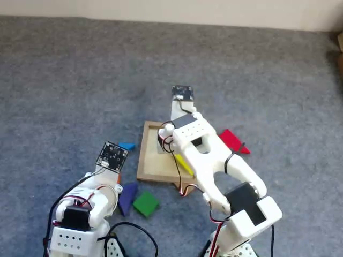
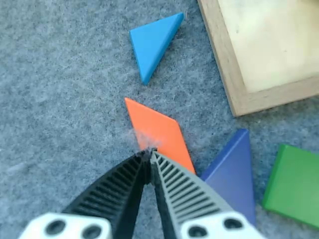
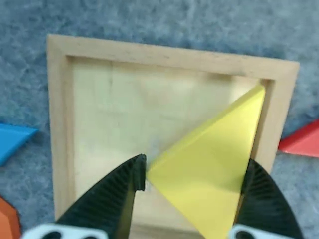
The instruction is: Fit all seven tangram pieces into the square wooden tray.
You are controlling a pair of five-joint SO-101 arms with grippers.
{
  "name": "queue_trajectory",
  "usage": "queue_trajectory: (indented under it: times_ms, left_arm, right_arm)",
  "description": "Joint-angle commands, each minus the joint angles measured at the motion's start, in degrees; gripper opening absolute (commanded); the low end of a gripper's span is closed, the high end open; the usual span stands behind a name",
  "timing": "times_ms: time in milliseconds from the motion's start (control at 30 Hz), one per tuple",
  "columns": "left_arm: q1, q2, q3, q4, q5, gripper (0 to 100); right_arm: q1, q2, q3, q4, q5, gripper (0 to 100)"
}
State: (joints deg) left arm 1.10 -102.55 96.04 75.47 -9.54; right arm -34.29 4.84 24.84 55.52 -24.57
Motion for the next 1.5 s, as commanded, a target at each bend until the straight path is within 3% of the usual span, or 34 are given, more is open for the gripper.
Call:
queue_trajectory:
  times_ms: [0,333,533,800,1000,1167,1267,1467]
  left_arm:
    - [-0.7,-1.8,1.1,0.2,-0.5,0]
    - [-0.7,-1.8,1.1,0.2,-0.5,0]
    - [-0.7,-1.8,1.1,0.2,-0.5,0]
    - [-0.7,-1.8,1.1,0.2,-0.5,0]
    - [-0.7,-1.8,1.1,0.2,-0.5,0]
    - [-0.7,-1.8,1.1,0.2,-0.5,0]
    - [-0.7,-1.8,1.1,0.2,-0.5,0]
    - [-0.7,-1.8,1.1,0.2,-0.5,0]
  right_arm:
    - [-0.3,-0.9,-4.5,-0.7,-1.2,25.0]
    - [-0.2,-0.8,-4.5,-0.7,-1.1,25.5]
    - [-0.2,-0.8,-4.4,-0.6,-1.1,36.7]
    - [-0.2,-1.4,-4.5,-0.3,-0.9,36.8]
    - [-0.5,-1.4,-8.0,5.9,-0.9,36.7]
    - [-0.6,-1.4,-11.0,8.8,-0.8,27.1]
    - [-0.9,-1.4,-11.2,8.4,3.3,21.0]
    - [-2.9,-0.8,-11.1,7.3,5.1,16.0]
